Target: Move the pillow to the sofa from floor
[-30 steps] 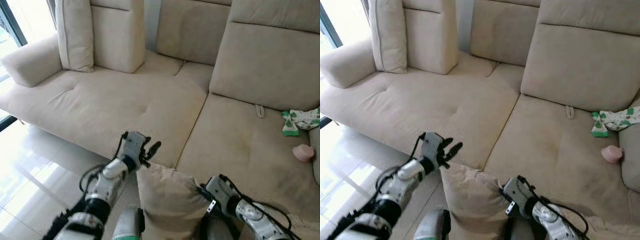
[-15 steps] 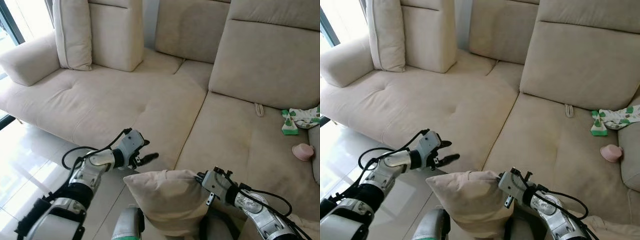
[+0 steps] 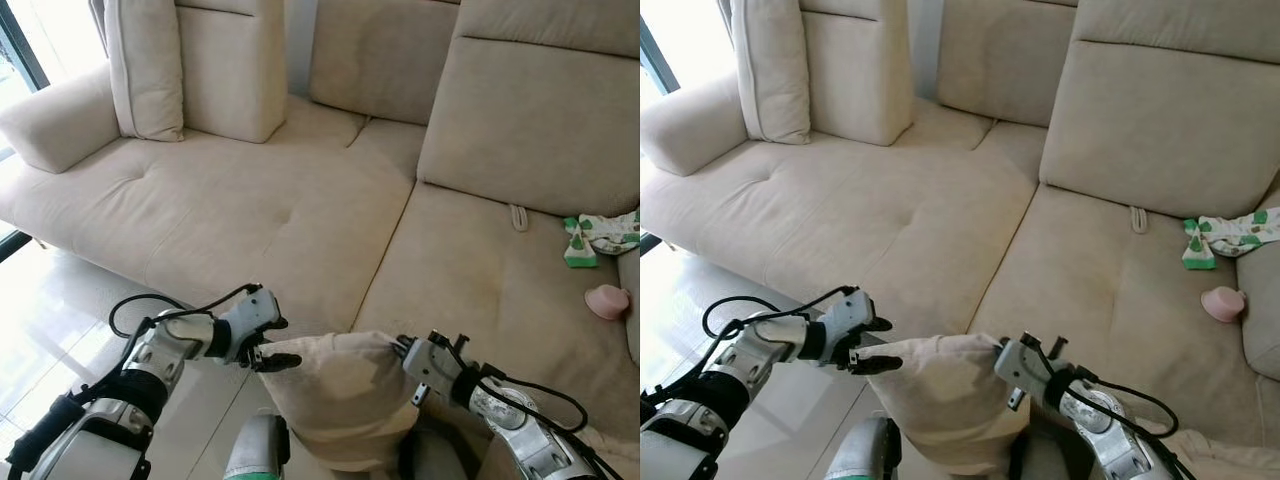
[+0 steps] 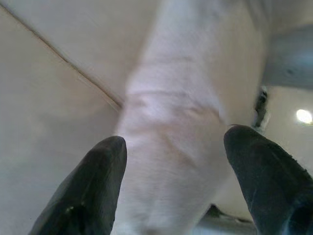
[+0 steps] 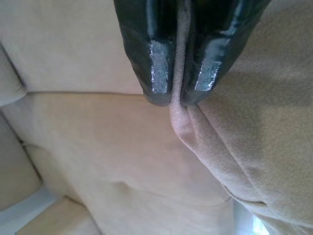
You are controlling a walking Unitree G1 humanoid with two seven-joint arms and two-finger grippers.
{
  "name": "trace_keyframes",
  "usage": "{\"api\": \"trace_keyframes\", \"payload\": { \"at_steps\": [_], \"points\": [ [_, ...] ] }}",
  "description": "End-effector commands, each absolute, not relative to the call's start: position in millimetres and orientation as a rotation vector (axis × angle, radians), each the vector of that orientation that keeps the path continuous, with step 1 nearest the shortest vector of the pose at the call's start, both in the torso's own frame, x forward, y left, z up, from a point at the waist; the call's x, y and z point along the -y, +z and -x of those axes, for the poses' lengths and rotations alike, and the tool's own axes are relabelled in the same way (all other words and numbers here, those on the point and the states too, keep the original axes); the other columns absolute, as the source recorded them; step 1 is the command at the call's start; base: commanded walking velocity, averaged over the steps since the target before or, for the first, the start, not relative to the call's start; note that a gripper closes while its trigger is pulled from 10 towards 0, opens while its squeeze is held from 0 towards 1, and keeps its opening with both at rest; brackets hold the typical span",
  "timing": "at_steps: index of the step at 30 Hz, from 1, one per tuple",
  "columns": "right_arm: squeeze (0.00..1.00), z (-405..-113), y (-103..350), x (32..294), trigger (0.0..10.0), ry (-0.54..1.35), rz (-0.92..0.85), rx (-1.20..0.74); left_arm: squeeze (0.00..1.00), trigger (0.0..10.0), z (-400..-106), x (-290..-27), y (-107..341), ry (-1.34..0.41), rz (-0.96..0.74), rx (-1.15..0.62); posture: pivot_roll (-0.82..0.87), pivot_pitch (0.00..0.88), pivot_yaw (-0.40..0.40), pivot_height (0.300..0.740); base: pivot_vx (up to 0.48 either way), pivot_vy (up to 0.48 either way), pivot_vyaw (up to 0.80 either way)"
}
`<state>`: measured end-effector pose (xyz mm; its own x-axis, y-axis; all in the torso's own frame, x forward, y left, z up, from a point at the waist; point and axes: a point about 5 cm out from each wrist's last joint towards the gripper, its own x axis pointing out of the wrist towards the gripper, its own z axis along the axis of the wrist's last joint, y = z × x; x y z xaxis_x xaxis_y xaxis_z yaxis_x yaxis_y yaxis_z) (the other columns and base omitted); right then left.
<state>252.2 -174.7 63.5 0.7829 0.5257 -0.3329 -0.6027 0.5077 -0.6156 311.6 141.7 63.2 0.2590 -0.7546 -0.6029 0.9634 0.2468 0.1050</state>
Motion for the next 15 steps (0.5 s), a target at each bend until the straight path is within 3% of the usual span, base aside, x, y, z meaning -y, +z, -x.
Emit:
{"api": "trace_keyframes", "payload": {
  "at_steps": [1,14,15],
  "points": [
    [0.0,-262.5,87.2,172.3,0.0,0.624,0.792,0.007,0.0,10.0,-307.0,-144.7,57.0,-1.247,-0.527,-0.529,0.01,0.0,0.061,0.605,0.0,0.0,0.0],
    [0.0,-263.7,109.5,156.1,0.0,0.603,0.77,0.137,0.0,10.0,-306.7,-144.2,43.3,-1.165,-0.621,-0.603,0.0,0.0,0.059,0.605,0.0,0.0,0.0],
    [0.0,-263.7,111.2,155.4,0.0,0.598,0.765,0.147,0.0,4.9,-307.3,-142.8,43.9,-1.164,-0.623,-0.595,0.0,0.0,0.057,0.605,0.0,0.0,0.0]
  ]
}}
